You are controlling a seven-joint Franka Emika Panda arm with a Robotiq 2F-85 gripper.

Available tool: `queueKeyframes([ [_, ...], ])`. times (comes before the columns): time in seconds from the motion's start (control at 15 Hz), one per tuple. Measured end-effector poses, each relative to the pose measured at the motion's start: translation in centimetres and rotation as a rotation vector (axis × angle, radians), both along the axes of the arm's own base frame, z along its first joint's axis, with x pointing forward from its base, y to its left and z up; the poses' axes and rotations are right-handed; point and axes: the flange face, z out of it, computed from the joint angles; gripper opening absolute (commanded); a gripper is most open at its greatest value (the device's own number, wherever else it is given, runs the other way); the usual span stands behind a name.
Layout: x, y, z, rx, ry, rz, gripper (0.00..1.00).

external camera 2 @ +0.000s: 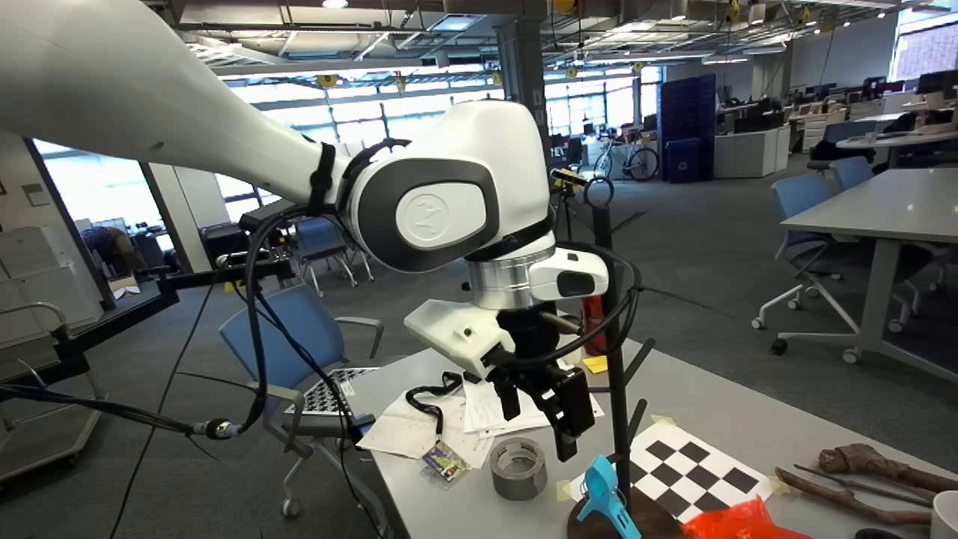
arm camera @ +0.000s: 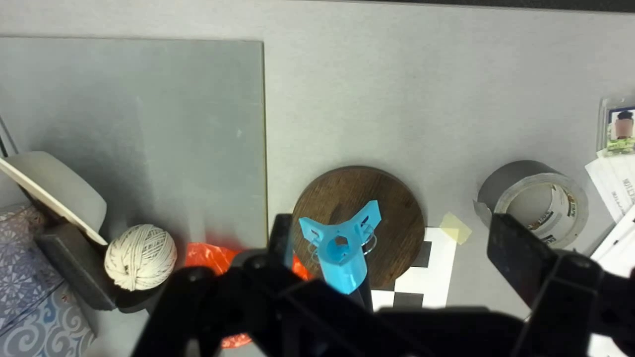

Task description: Take the blue peg from the hanger and place it on the table

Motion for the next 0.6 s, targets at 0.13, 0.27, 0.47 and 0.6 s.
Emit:
queueKeyframes([
  [0.13, 0.09, -0.02, -0.03, 0.000, 0.000, 0.000, 1.00],
  [0.27, 0.09, 0.00, -0.03, -0.001, 0.000, 0.000, 1.00],
  [0.47, 0.17, 0.09, -0.34, -0.005, 0.007, 0.006, 1.00],
  [0.6, 0.48, 0.14, -0.81, -0.005, 0.014, 0.018, 1.00],
])
